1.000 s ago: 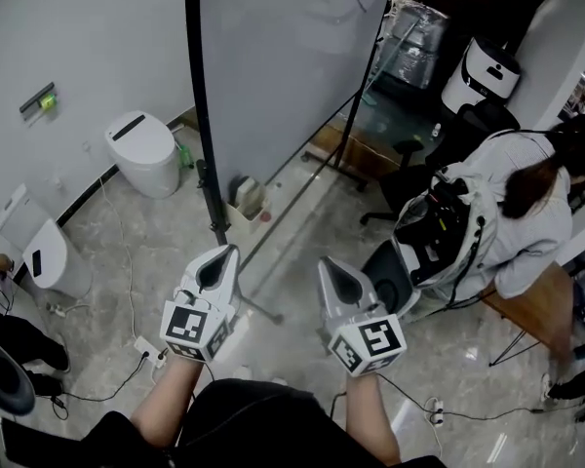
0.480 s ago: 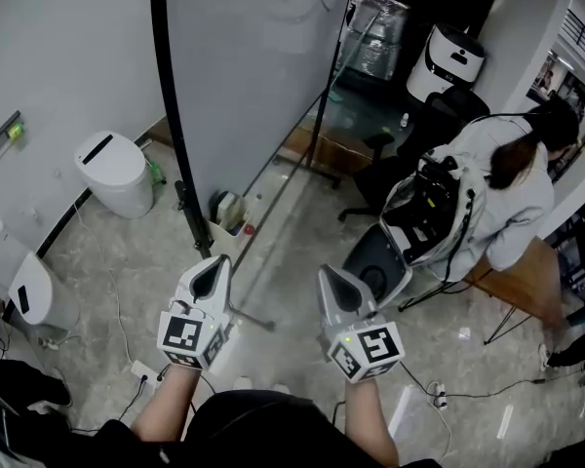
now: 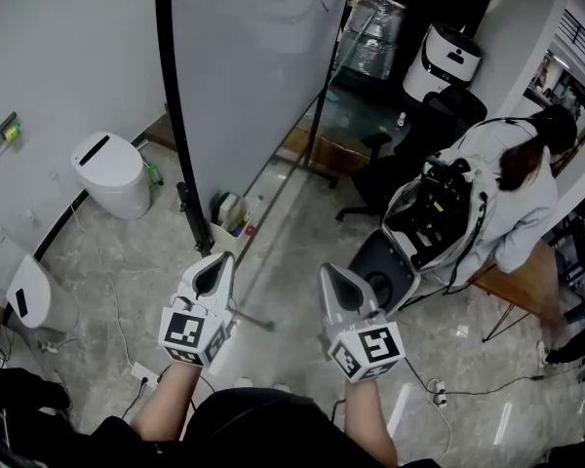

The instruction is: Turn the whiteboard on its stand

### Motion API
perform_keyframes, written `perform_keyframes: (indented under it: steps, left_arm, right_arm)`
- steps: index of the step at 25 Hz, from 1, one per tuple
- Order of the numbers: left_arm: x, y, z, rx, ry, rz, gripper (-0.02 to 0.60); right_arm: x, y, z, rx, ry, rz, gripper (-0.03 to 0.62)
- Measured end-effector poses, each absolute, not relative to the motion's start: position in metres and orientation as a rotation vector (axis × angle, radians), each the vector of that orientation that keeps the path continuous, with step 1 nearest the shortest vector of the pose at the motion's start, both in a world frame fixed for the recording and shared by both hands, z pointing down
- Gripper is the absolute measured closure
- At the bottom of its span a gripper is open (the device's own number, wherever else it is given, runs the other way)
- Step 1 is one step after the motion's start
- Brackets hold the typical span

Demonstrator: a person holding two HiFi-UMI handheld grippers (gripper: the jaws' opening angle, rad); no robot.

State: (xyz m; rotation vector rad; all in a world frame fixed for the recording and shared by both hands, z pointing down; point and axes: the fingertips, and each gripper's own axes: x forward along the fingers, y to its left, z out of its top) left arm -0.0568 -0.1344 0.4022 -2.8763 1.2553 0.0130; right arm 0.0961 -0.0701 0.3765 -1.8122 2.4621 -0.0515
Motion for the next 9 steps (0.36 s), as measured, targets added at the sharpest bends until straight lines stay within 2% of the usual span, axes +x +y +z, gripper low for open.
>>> perform_keyframes:
  steps: [9]
  left_arm:
    - [-0.070, -0.147, 0.411, -2.881, 1.293, 0.012, 0.577]
  right_arm:
    - [0.091, -0.078, 0.379, -1.827, 2.464, -0.055, 0.586]
